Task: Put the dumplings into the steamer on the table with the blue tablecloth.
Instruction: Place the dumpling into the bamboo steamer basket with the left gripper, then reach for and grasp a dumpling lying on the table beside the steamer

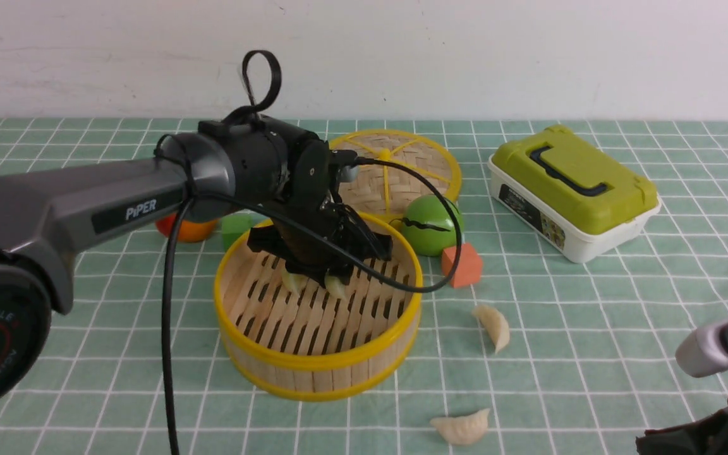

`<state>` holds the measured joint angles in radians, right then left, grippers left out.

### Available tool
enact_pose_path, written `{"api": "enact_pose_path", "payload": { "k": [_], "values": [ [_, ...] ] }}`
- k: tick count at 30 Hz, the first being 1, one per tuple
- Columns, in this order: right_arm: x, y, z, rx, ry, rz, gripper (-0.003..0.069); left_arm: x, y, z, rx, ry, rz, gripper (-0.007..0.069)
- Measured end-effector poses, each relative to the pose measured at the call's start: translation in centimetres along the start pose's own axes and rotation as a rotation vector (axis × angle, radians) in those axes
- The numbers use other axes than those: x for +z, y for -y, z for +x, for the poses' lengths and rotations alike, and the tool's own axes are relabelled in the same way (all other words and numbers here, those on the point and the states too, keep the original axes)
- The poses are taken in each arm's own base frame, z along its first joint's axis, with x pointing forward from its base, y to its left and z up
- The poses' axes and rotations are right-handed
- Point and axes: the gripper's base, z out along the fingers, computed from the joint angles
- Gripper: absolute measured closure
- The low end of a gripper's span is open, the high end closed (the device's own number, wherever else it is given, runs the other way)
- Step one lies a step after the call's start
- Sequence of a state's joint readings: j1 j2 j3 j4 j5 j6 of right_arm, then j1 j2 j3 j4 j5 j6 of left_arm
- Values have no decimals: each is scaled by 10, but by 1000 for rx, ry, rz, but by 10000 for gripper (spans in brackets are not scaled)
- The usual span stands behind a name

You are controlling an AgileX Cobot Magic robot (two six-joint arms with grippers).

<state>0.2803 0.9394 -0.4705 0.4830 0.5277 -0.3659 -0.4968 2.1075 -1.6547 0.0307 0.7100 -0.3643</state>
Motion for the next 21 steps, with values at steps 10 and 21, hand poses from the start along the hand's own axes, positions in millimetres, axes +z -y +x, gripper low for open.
{"api": "enact_pose_path", "payload": {
  "k": [10, 21],
  "values": [
    [-3, -3, -15, -6, -1, -16, 591, -59, 18, -14, 69, -38, -51, 316],
    [61, -9, -106, -62, -99, -41, 512, -281, 7, 12, 181, 251, 13, 638]
  ]
}}
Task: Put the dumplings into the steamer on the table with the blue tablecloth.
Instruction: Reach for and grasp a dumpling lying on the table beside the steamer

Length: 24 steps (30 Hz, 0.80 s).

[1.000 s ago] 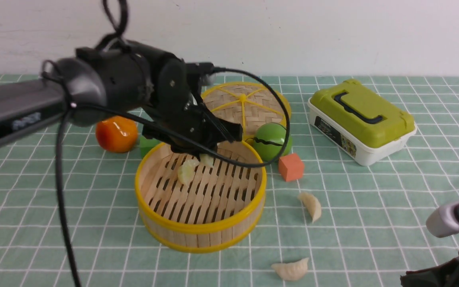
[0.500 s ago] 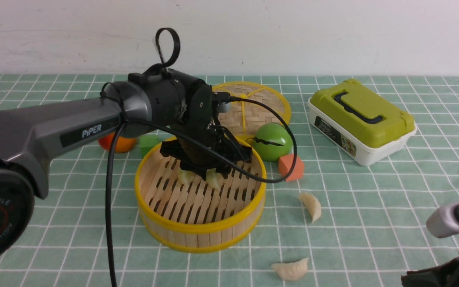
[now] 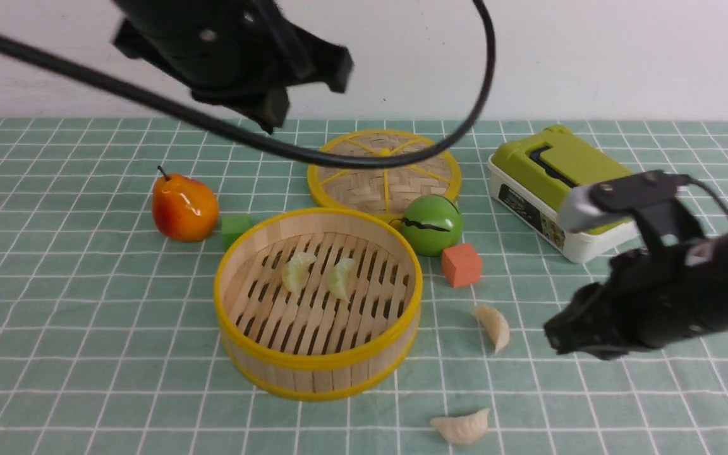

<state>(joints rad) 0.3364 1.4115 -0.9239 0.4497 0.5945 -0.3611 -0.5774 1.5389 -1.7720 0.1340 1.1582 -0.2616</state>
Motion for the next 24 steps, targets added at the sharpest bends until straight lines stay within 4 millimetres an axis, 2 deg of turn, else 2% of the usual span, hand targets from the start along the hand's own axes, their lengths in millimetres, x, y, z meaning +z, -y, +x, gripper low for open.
{"api": "enact_pose_path", "payload": {
  "k": [1, 2, 4, 7, 8, 10, 14, 15, 16, 20, 22, 24],
  "values": [
    [21, -1, -10, -19, -48, 5, 469, -33, -7, 14, 0, 44, 10, 638],
    [33, 0, -13, -16, -79, 13, 442, -36, -9, 20, 1, 40, 9, 638],
    [58, 4, -29, -8, -119, 46, 364, -61, -18, 48, 0, 61, 14, 638],
    [85, 15, -44, 7, -171, 110, 278, -69, -30, 92, 7, 61, -4, 638],
    [90, 17, -46, 10, -182, 123, 270, -66, -32, 101, 9, 46, -13, 638],
    [107, 24, -49, 21, -213, 157, 252, -66, -41, 133, 2, 53, -36, 638],
    [136, 33, -49, 53, -241, 192, 284, -76, -62, 198, -74, 160, -78, 638],
    [137, 33, -49, 55, -242, 192, 288, -73, -62, 200, -69, 151, -84, 638],
    [144, 35, -46, 74, -251, 196, 331, -81, -70, 222, -123, 232, -89, 638],
    [146, 35, -46, 102, -256, 197, 464, -86, -84, 259, -244, 358, -101, 638],
    [144, 34, -49, 106, -262, 195, 465, -86, -90, 277, -282, 398, -108, 638],
    [136, 32, -54, 106, -265, 192, 463, -82, -92, 287, -286, 399, -112, 638]
  ]
}}
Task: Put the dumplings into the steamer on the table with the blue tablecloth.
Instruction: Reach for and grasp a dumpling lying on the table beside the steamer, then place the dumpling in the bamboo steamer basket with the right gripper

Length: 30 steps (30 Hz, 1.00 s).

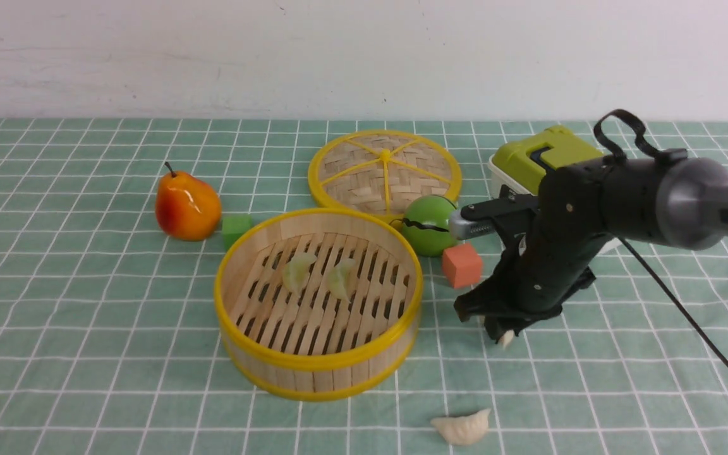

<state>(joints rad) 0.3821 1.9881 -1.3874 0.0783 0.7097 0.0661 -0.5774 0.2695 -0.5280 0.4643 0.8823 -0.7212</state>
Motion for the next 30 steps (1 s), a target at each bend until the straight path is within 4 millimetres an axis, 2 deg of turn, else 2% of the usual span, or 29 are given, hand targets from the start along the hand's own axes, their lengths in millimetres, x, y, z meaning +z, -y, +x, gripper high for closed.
{"api": "enact_pose_path", "payload": {
  "k": [3, 5, 6, 8, 10, 13, 15, 17, 20, 23, 26, 30],
  "values": [
    [-29, -4, -11, 6, 42, -19, 463, 7, -4, 14, 16, -27, -14, 638],
    [-62, -17, -24, 24, 129, -80, 463, 12, -5, 21, 29, -46, -20, 638],
    [-66, -20, -26, 22, 142, -88, 463, 12, -4, 22, 31, -45, -18, 638],
    [-92, -49, -35, 22, 222, -189, 463, 13, -3, 21, 30, -30, -1, 638],
    [-97, -74, -35, 11, 251, -255, 463, 13, -2, 21, 32, -22, 5, 638],
    [-86, -118, -27, -24, 249, -340, 463, 13, -2, 20, 33, -18, 9, 638],
    [-64, -146, -19, -51, 225, -366, 463, 13, -2, 20, 33, -18, 9, 638],
    [-40, -161, -13, -59, 205, -369, 463, 13, -2, 20, 33, -20, 8, 638],
    [-11, -168, -10, -41, 200, -358, 463, 13, -2, 21, 32, -25, 5, 638],
    [7, -168, -10, -6, 200, -348, 463, 13, -3, 21, 30, -30, 3, 638],
    [15, -167, -9, 11, 185, -342, 462, 13, -3, 21, 31, -30, 3, 638],
    [15, -167, -9, 13, 185, -343, 409, 13, -2, 21, 31, -30, 4, 638]
  ]
}}
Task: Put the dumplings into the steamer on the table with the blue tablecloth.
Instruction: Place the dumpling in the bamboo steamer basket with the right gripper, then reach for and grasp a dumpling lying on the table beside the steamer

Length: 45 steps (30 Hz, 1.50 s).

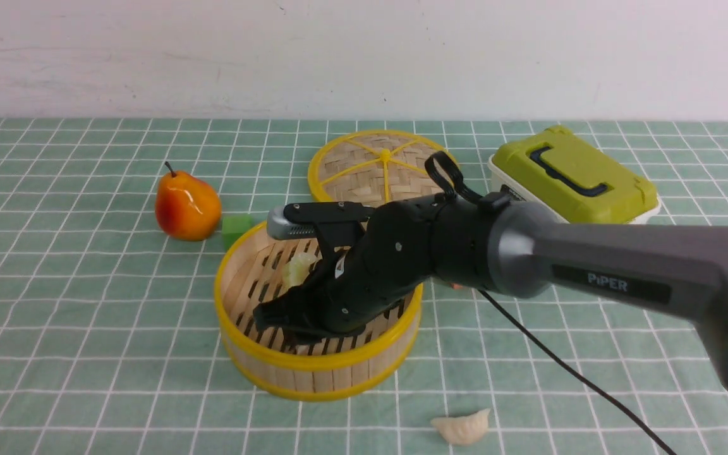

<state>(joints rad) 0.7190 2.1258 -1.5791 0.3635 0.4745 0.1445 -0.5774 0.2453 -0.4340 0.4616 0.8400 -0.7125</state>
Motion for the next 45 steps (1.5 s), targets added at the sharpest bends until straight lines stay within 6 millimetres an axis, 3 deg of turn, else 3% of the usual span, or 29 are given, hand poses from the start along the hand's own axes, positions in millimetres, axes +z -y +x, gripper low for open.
{"api": "enact_pose_path", "payload": {
  "k": [5, 8, 10, 12, 16, 19, 22, 23, 28, 35, 45],
  "values": [
    [-5, -2, -4, -4, 18, -5, 247, 0, 0, 0, -1, -1, 1, 638],
    [-20, -4, -11, -7, 41, -12, 184, 0, 0, 0, -2, -1, 1, 638],
    [-44, -6, -18, -36, 50, -11, 153, 0, 0, 0, -1, -1, 1, 638],
    [-81, -5, -26, -122, 42, 18, 139, 0, 0, 0, -1, -1, 1, 638],
    [-141, 5, -25, -295, -57, 143, 134, 0, 0, 0, -1, -2, 1, 638],
    [-154, 18, -13, -348, -174, 229, 135, 0, 0, 0, -1, -1, 1, 638],
    [-143, 33, 7, -353, -283, 269, 135, 0, 0, 0, -1, -1, 1, 638],
    [-131, 40, 22, -363, -330, 270, 135, 0, 0, 0, -1, -1, 1, 638],
    [-96, 56, 63, -487, -331, 238, 134, 0, 1, -1, 0, 11, 9, 638],
    [-82, 61, 69, -628, -199, 209, 134, 0, 3, -4, 1, 42, 35, 638],
    [-63, 70, 85, -642, -340, 198, 207, 0, 3, -4, 1, 40, 33, 636]
  ]
}}
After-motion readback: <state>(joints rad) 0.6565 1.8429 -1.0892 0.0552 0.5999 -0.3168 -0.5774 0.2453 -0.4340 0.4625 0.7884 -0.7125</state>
